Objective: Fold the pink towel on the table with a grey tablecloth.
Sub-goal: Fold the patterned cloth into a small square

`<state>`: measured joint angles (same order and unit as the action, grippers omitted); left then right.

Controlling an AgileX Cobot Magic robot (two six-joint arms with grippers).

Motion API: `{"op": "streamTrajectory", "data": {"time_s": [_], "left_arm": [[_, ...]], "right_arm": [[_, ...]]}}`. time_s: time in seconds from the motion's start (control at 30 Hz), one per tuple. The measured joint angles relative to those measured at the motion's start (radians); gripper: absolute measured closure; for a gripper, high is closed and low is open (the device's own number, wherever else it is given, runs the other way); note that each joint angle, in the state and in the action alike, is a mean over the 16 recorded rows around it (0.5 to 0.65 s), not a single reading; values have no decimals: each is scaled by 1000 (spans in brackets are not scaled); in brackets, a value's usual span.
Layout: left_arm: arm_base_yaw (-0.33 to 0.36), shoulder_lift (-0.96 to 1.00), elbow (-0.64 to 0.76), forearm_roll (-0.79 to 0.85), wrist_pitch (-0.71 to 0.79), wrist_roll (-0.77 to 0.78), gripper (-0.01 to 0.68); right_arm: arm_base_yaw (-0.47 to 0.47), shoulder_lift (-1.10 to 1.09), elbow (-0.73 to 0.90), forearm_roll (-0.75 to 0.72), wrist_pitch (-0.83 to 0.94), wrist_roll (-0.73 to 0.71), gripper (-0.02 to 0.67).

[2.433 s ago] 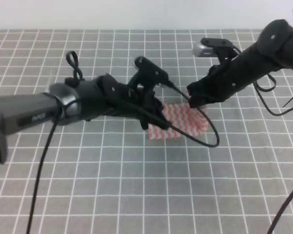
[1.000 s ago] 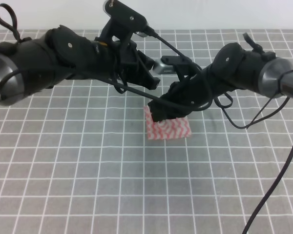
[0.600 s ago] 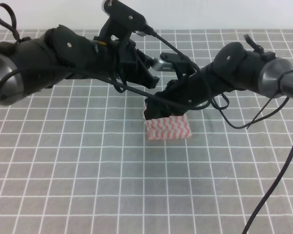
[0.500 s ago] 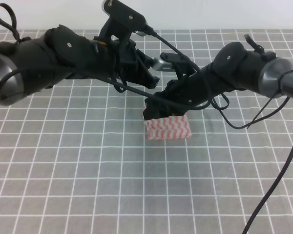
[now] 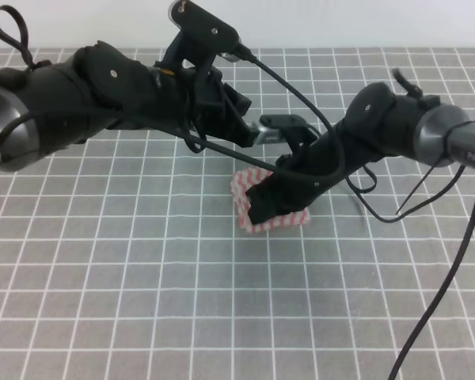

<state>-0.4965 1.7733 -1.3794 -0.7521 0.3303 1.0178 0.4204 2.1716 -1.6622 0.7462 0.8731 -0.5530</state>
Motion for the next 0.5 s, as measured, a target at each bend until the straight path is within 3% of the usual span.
{"op": "streamTrajectory", "data": {"time_s": [0.17,0.5], "left_arm": [[0,3,0,0,13,-1,675],[-2,70,0,-3,98,1,675]], "right_arm": [[-12,-6,-14,-22,4,1,659],[-71,-23,-51,-98,-22,4,665]]}}
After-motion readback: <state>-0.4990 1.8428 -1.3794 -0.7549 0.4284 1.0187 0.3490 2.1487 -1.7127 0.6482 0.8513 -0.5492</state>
